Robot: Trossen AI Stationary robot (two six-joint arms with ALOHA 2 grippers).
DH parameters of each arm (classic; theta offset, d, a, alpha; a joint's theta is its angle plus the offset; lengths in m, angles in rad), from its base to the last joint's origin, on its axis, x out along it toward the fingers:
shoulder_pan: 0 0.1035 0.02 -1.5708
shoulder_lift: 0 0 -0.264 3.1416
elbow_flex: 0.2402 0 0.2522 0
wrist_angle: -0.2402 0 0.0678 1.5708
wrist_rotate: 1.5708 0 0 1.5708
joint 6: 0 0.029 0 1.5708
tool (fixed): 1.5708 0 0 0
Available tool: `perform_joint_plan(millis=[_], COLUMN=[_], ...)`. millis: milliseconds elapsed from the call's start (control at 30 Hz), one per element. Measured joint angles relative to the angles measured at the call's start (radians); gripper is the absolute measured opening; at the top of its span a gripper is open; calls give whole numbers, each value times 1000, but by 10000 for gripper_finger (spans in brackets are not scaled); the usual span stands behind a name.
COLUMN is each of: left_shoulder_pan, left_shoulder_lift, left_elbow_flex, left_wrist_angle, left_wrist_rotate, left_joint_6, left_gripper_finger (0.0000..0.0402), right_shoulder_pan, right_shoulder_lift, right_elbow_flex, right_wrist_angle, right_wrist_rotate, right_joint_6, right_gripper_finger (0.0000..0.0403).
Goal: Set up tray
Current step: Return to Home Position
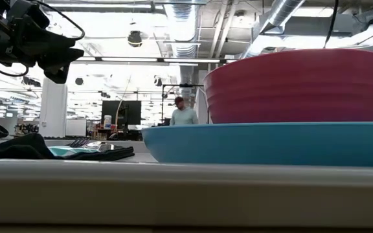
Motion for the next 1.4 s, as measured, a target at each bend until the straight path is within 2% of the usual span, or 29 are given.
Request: perform_joint_plan(millis=[300, 467, 867, 967, 1167, 1267, 1400], left_shoulder_pan=[0, 0, 0, 0, 0, 0, 0], left_shoulder_lift=[0, 0, 0, 0, 0, 0, 0], left_elbow_flex=[0, 0, 0, 0, 0, 0, 0], left_wrist_angle=[0, 0, 0, 0, 0, 0, 0], left_wrist_rotate=[0, 0, 0, 0, 0, 0, 0], left_joint_6=[0, 0, 0, 0, 0, 0, 0], left_gripper_finger=[122, 122, 122, 122, 122, 122, 122], right_shoulder_pan=[-22, -54, -103, -103, -103, -102, -102], right_shoulder_lift=[-121, -256, -592, -665, -870, -1012, -1221], right_elbow_flex=[0, 0, 1, -25, -243, -414, -681], right_wrist_angle=[49, -3, -310, -380, -367, -304, -106], right_wrist_rotate=[-217, -237, -238, -285, -493, -506, -506], right_joint_6=[-241, -391, -596, -636, -681, -675, -661], right_gripper_finger=[54, 54, 54, 54, 54, 54, 54])
